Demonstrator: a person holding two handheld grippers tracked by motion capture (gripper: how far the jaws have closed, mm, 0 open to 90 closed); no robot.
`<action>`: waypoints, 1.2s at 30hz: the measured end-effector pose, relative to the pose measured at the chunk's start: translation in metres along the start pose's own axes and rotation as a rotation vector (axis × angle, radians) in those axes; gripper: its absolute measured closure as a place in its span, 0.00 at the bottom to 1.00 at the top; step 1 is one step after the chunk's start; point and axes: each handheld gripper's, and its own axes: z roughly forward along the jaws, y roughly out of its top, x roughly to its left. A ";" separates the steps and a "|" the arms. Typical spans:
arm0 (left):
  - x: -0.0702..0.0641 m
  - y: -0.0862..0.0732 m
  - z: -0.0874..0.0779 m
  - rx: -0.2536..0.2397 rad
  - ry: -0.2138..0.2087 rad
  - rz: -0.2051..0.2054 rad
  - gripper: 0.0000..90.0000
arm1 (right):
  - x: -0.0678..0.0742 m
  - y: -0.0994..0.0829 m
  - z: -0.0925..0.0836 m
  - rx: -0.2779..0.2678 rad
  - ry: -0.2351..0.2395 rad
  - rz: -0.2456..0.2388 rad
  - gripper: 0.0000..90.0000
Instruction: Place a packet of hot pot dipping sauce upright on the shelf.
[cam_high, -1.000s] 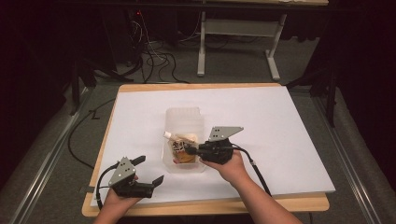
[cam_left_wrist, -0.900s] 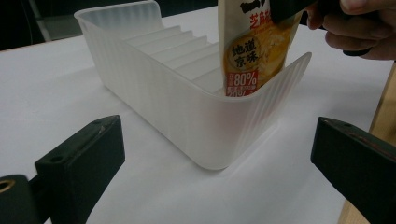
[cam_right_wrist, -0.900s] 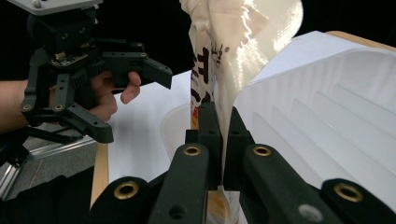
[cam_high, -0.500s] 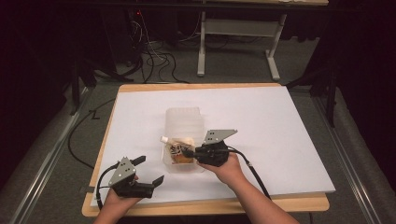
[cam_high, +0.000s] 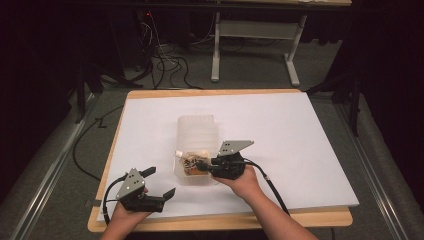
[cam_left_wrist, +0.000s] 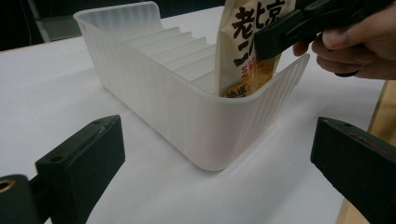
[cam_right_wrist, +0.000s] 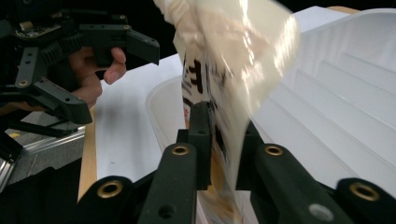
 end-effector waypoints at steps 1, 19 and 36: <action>0.000 0.000 0.000 -0.001 0.000 0.000 0.04 | 0.000 0.000 -0.001 -0.002 -0.006 0.001 0.88; 0.001 0.000 -0.001 -0.001 0.014 -0.002 0.04 | 0.008 0.003 -0.026 -0.088 -0.115 -0.030 0.25; 0.003 -0.001 0.001 0.022 0.045 -0.011 0.04 | -0.021 -0.026 -0.101 -0.144 -0.350 0.042 0.20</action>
